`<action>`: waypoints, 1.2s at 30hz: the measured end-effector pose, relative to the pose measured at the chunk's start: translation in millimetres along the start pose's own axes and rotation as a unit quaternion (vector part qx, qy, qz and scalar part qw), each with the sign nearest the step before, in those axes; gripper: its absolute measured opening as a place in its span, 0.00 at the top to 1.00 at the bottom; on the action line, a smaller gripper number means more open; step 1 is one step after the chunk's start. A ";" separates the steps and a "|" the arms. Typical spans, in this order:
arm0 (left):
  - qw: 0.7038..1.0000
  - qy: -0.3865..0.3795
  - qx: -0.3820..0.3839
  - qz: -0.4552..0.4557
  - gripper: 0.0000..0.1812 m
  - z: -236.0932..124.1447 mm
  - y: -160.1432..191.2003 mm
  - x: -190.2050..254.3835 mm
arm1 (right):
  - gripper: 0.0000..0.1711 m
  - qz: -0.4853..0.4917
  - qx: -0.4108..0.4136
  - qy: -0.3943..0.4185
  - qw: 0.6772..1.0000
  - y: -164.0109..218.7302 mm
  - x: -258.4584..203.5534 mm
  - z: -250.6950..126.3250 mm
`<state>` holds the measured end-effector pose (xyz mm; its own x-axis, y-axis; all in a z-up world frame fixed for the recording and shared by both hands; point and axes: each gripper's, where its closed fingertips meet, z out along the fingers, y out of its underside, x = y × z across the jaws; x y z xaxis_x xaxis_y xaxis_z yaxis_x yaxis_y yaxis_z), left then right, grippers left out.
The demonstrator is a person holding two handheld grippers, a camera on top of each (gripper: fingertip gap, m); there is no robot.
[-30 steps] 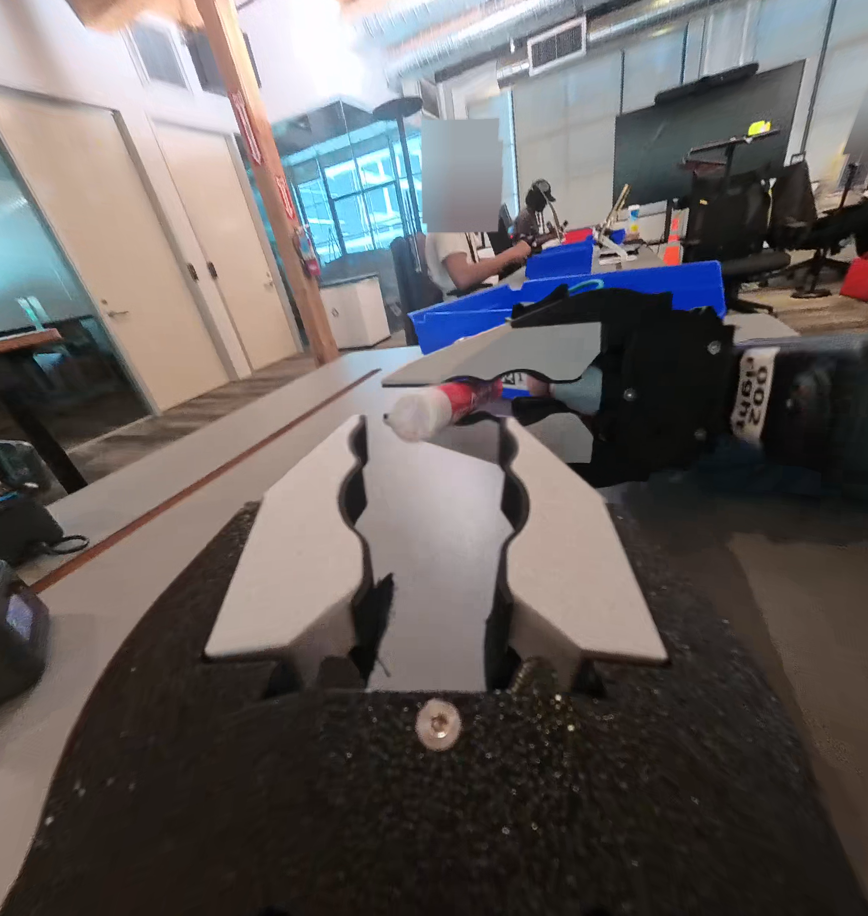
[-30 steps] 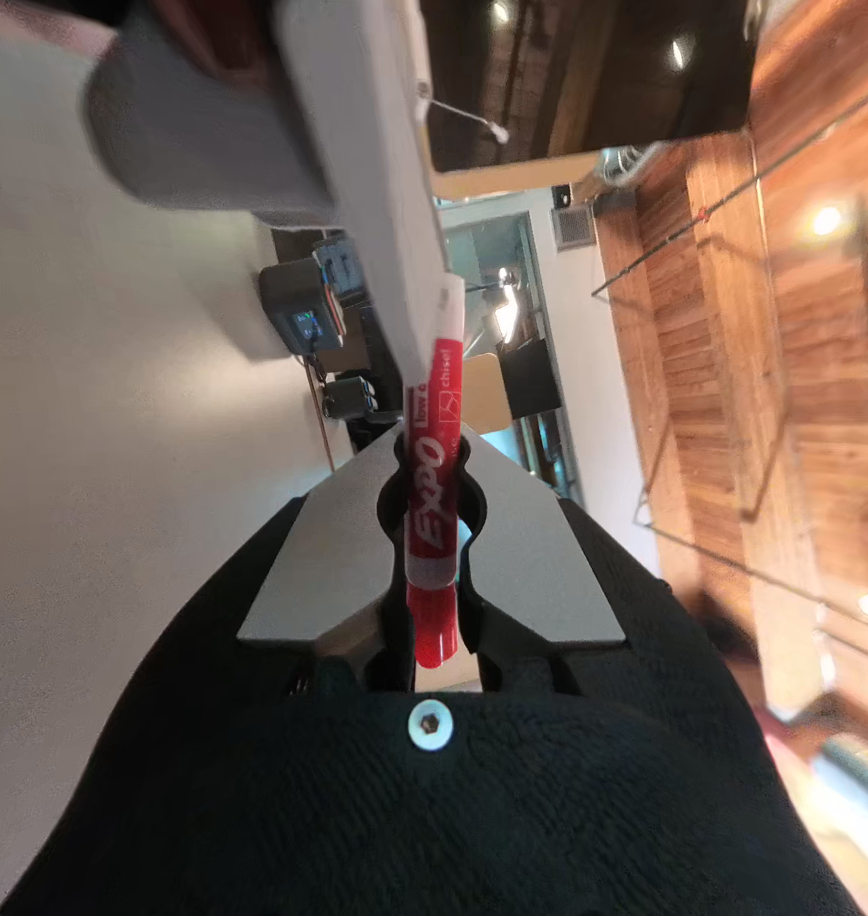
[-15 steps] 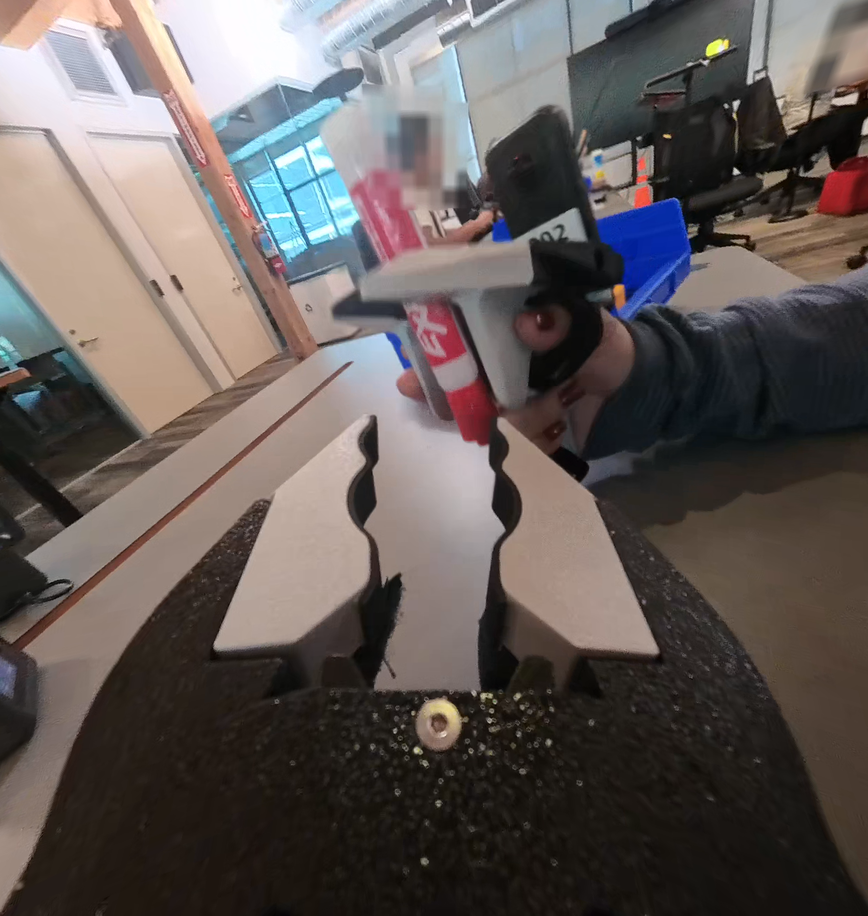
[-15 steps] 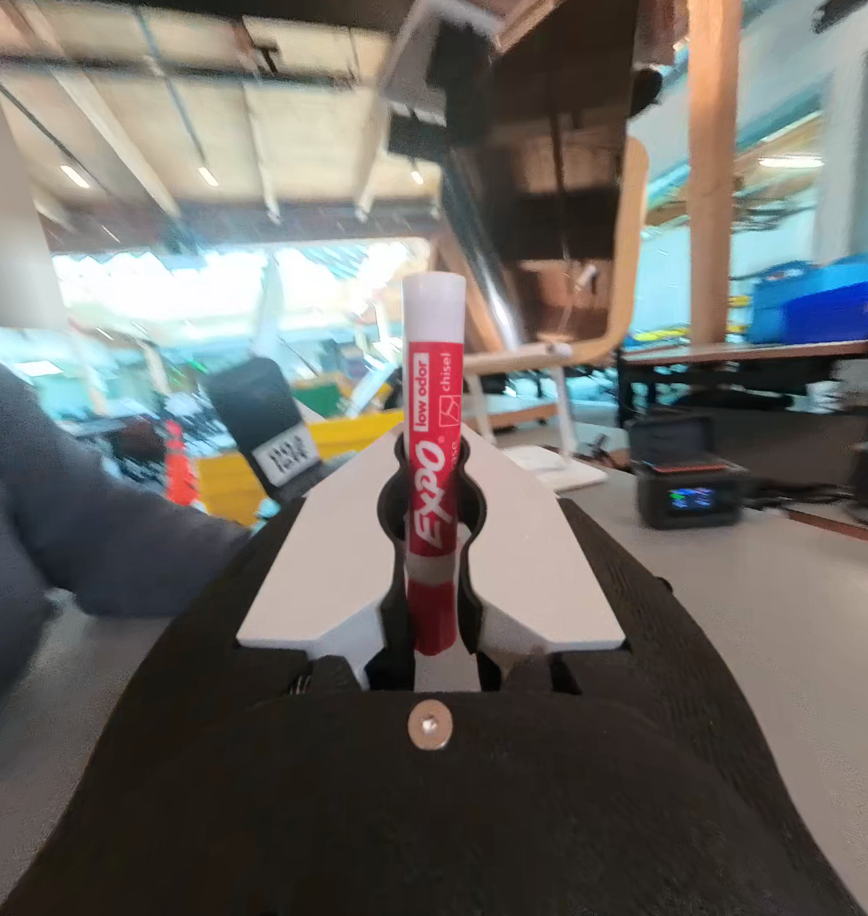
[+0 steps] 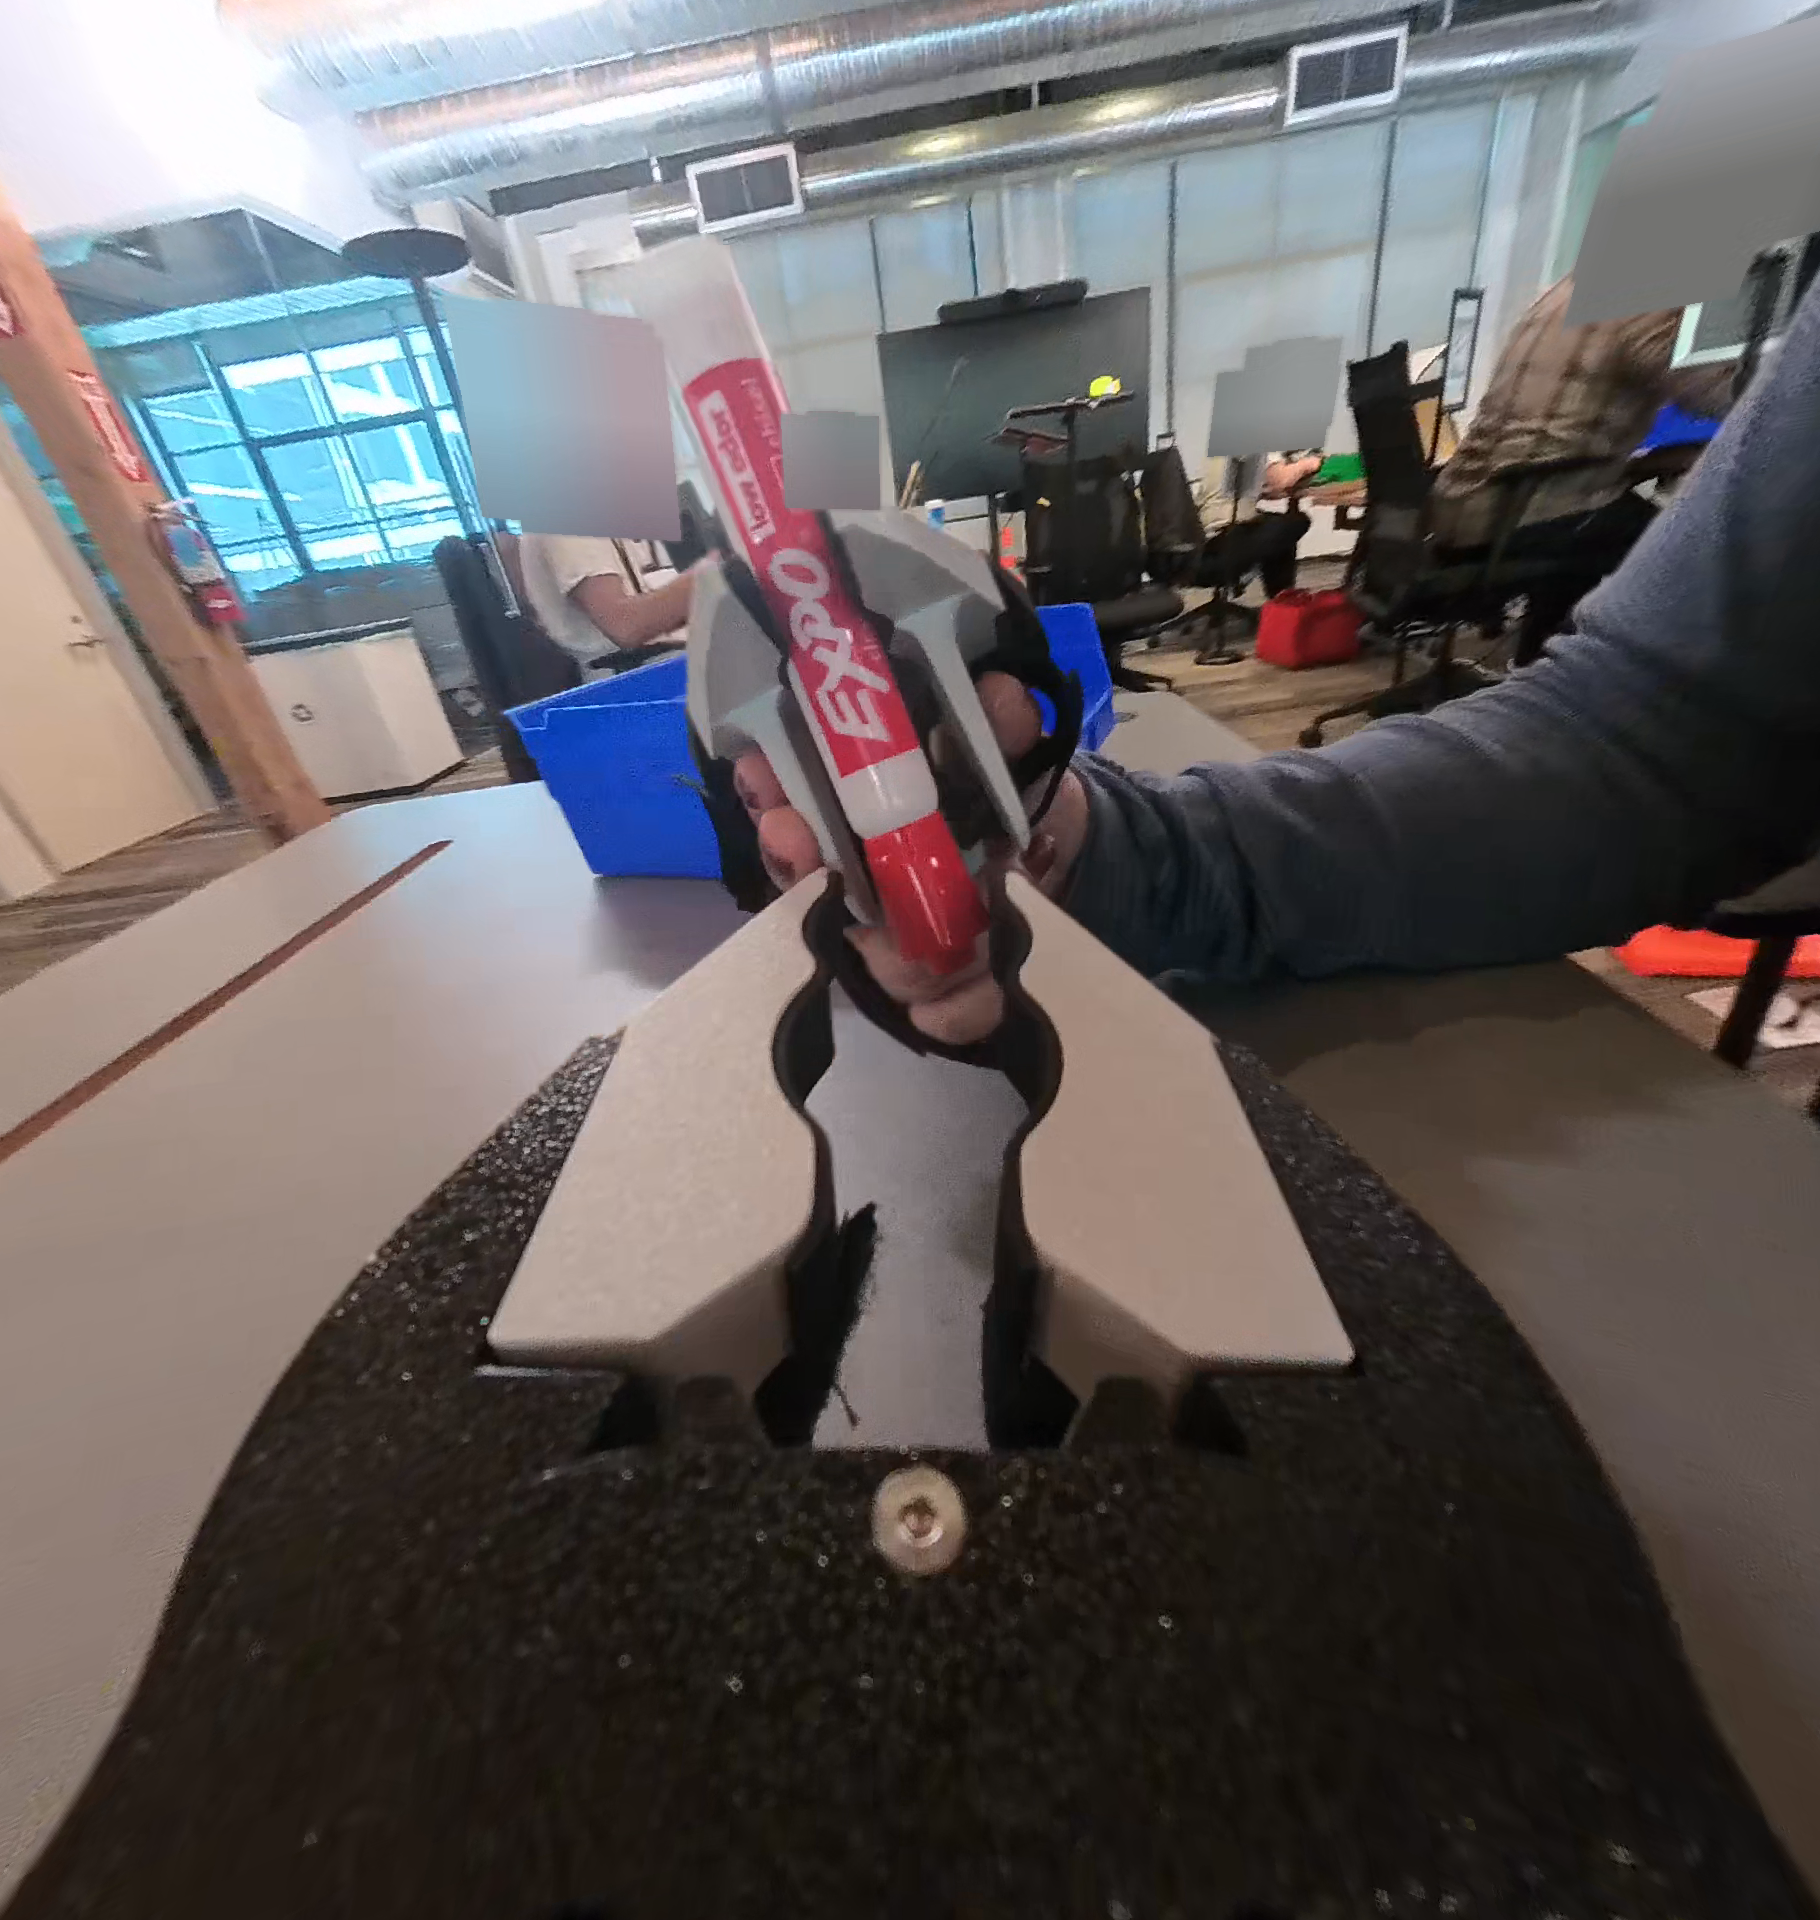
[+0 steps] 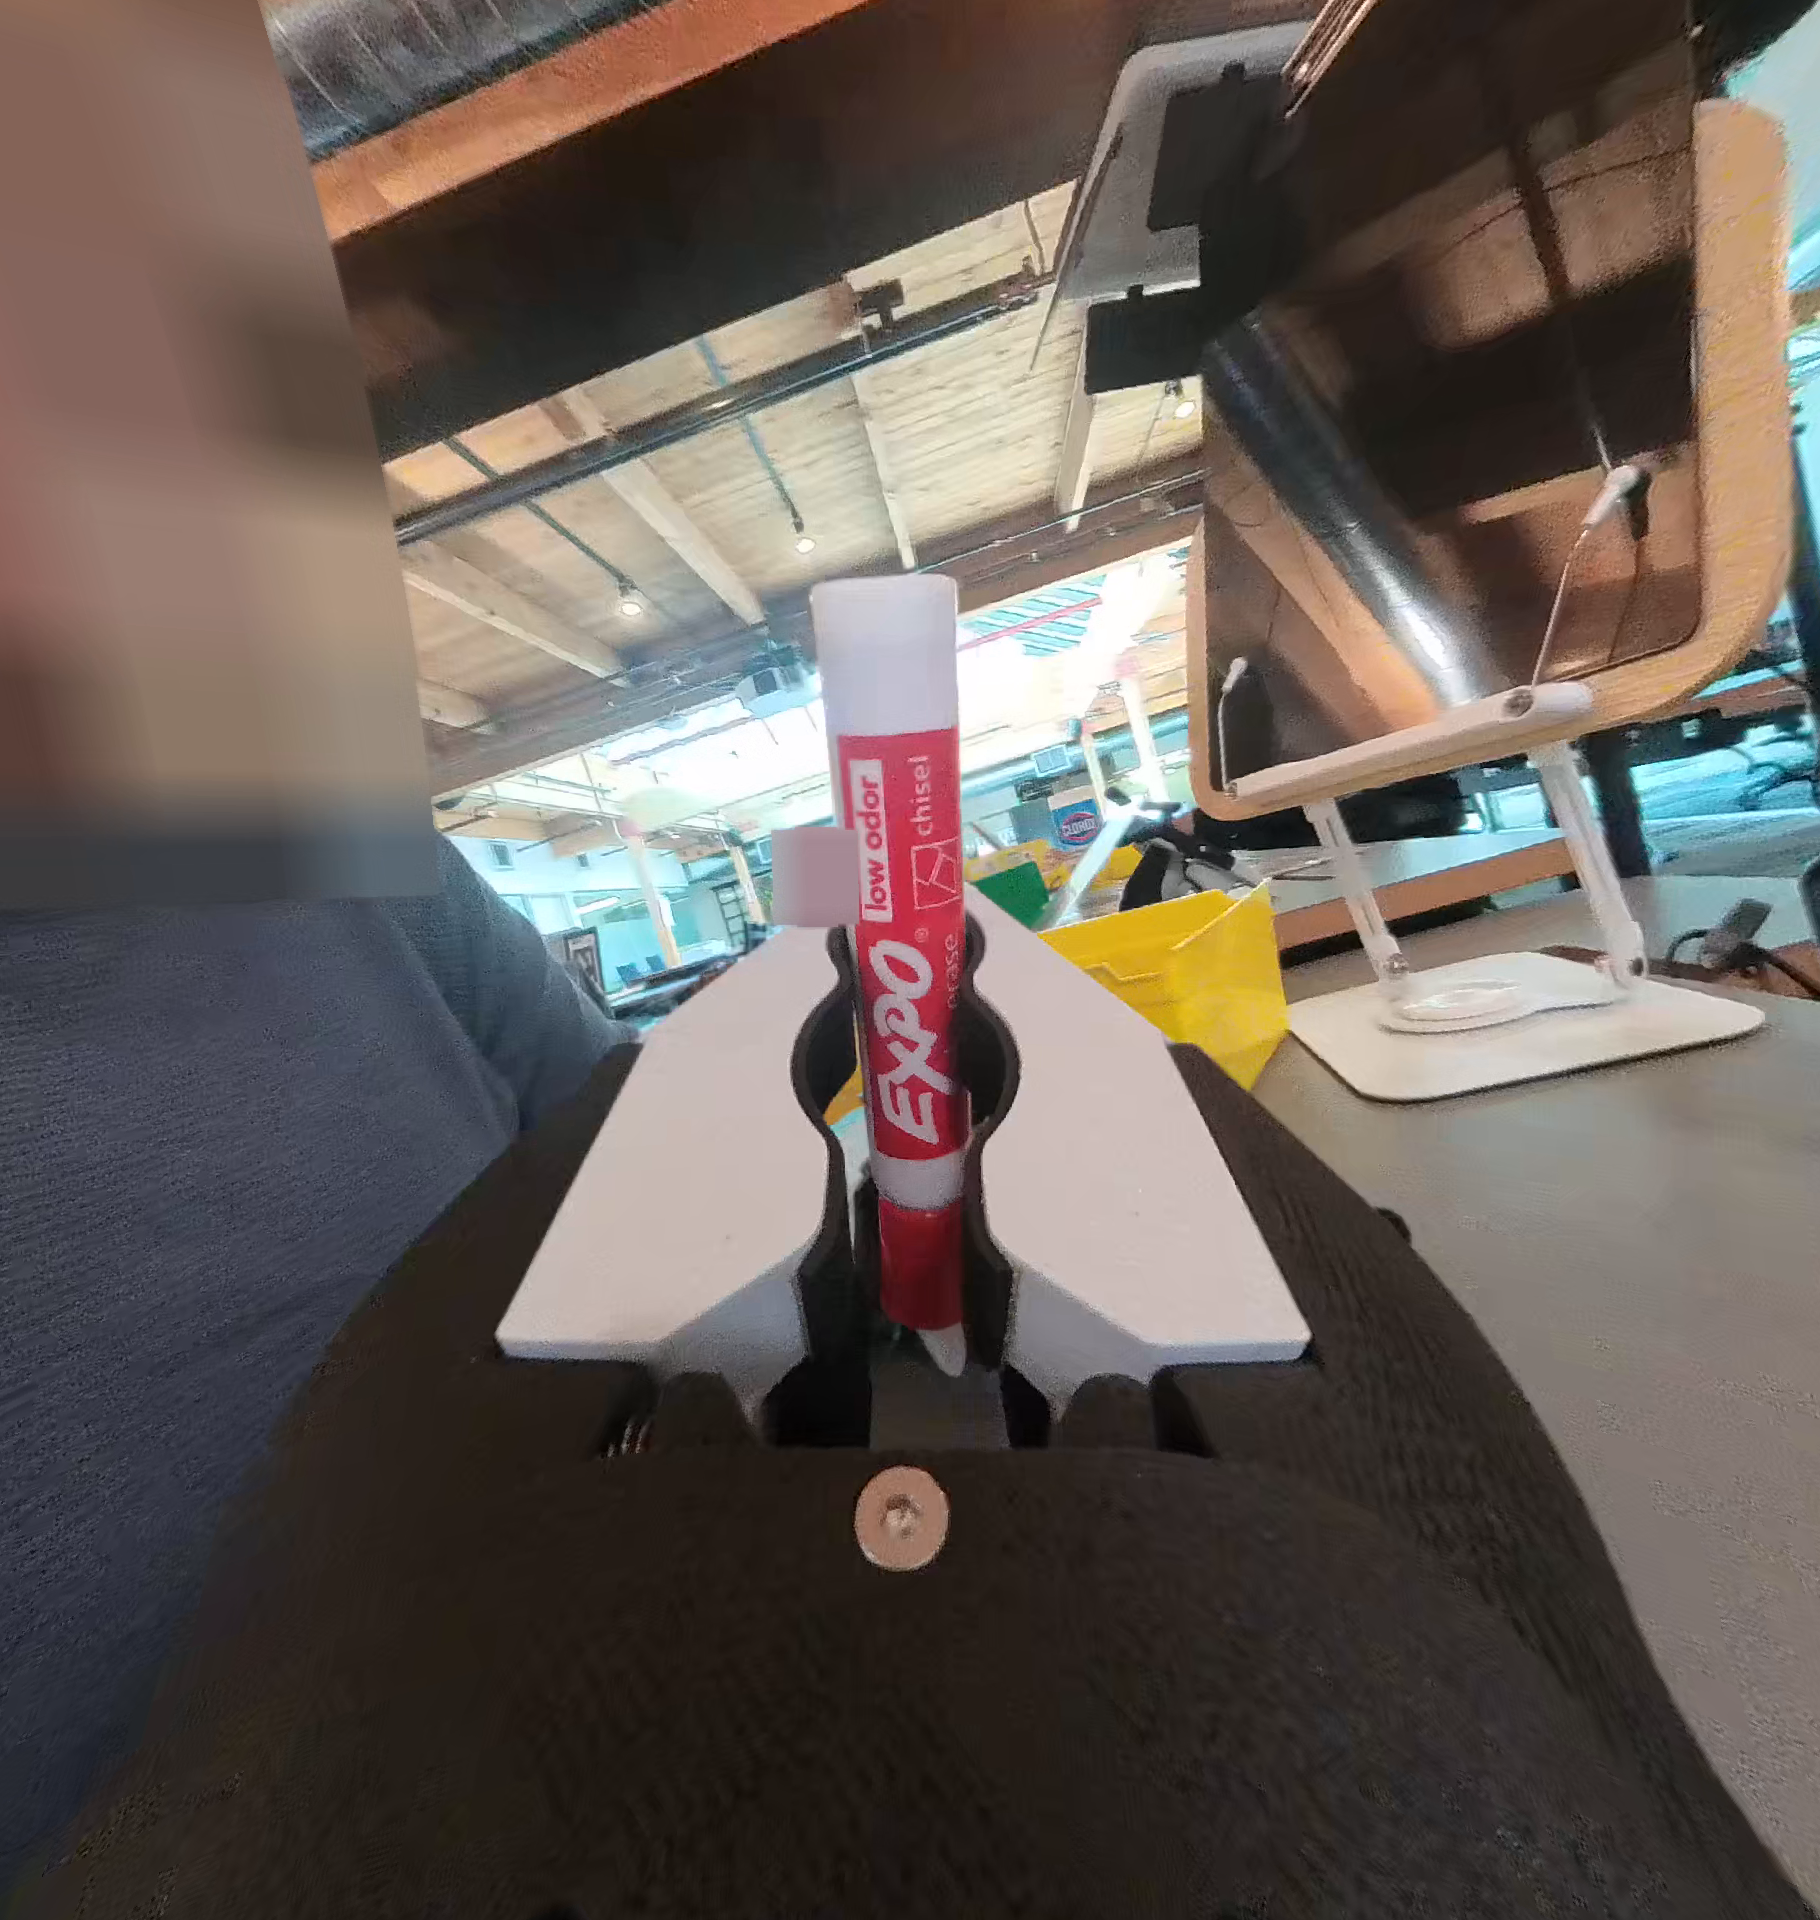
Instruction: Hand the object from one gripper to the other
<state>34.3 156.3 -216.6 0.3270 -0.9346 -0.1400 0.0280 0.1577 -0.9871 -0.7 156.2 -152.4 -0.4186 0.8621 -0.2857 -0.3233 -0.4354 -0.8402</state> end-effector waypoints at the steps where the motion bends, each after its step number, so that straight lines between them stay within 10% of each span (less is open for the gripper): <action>1: 1.000 0.003 0.000 -0.006 0.87 0.2 0.1 0.1 | 0.93 -0.003 -0.003 0.000 1.000 0.4 -0.5 -0.1; 12: 0.993 -0.062 0.057 -0.086 0.92 -14.1 -13.8 -30.5 | 0.90 -0.133 -0.020 0.145 0.980 -12.5 31.8 -17.5; 18: 0.977 -0.120 0.115 -0.134 0.92 -33.8 -24.2 -56.9 | 0.63 -0.287 -0.038 0.287 0.913 -29.0 57.7 -35.2; 21: 0.970 -0.135 0.127 -0.156 0.92 -39.4 -23.9 -65.5 | 0.49 -0.459 -0.105 0.379 0.797 -34.8 70.1 -48.3; 27: 0.978 -0.148 0.063 -0.134 0.92 -29.4 -8.8 -63.3 | 0.52 -0.786 -0.289 0.392 0.381 -21.5 74.0 -47.4; 36: 0.985 -0.152 0.010 -0.084 0.92 -21.7 0.3 -55.1 | 0.83 -0.785 -0.302 0.418 0.344 -31.9 78.3 -61.1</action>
<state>-4.2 200.9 -210.9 0.5847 -0.8092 0.0569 0.1225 0.0187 -0.9923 28.7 253.5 -176.1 0.3410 -0.2037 0.9177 0.7461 0.6526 -0.1323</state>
